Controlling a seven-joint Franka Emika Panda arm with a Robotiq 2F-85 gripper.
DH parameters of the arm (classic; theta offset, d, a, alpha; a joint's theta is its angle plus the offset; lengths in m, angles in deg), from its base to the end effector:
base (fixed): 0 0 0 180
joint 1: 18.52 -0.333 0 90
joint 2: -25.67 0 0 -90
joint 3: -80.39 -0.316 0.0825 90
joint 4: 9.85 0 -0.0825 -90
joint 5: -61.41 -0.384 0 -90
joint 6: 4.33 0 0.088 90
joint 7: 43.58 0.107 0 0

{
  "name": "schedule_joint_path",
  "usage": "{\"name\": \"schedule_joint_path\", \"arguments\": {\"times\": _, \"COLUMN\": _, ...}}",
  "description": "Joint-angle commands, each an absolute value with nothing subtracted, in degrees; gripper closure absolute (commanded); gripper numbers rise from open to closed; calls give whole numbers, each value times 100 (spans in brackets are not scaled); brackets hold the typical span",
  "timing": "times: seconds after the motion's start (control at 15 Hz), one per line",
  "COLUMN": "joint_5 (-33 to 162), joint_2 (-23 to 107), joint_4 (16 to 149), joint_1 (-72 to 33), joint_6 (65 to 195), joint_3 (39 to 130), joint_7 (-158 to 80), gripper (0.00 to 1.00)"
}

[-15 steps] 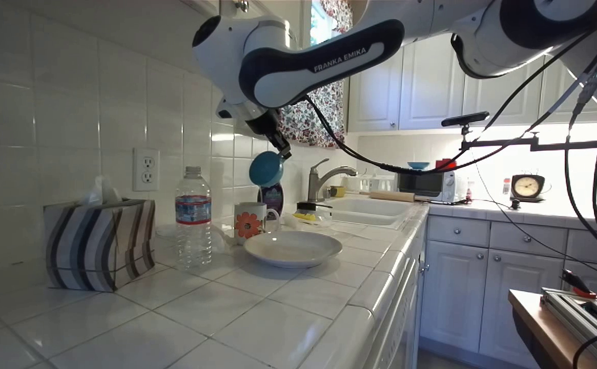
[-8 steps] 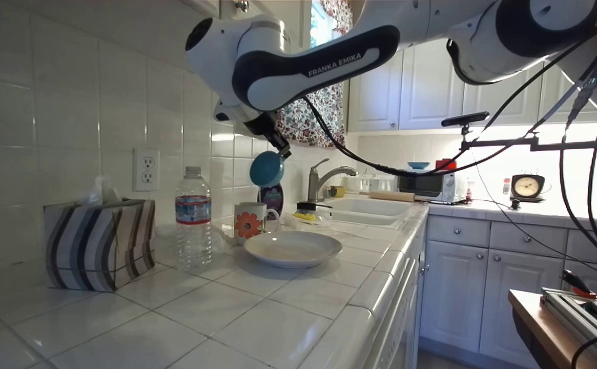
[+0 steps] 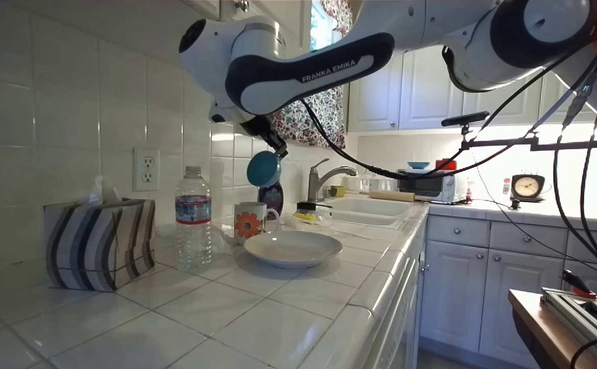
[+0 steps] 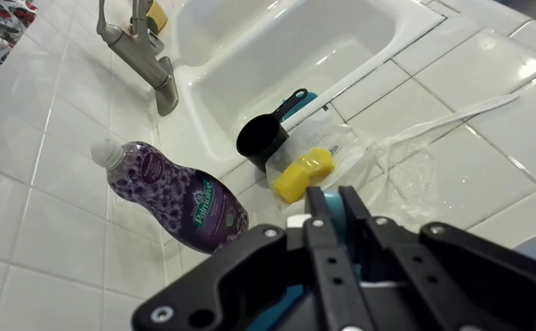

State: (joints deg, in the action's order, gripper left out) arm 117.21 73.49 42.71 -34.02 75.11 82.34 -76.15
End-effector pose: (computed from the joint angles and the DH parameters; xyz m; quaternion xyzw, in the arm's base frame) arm 0.7373 0.0851 0.4196 0.7934 0.3399 -0.2349 0.4471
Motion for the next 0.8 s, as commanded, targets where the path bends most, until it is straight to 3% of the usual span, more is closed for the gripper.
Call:
{"name": "schedule_joint_path", "arguments": {"times": 0.0, "joint_5": 11966, "joint_2": 7674, "joint_4": 3754, "joint_1": -3479, "joint_6": 7302, "joint_3": 8294, "joint_7": -7950, "gripper": 97}}
{"name": "schedule_joint_path", "arguments": {"times": 0.73, "joint_5": 12001, "joint_2": 8037, "joint_4": 3287, "joint_1": -3564, "joint_6": 7178, "joint_3": 8493, "joint_7": -8471, "gripper": 97}}
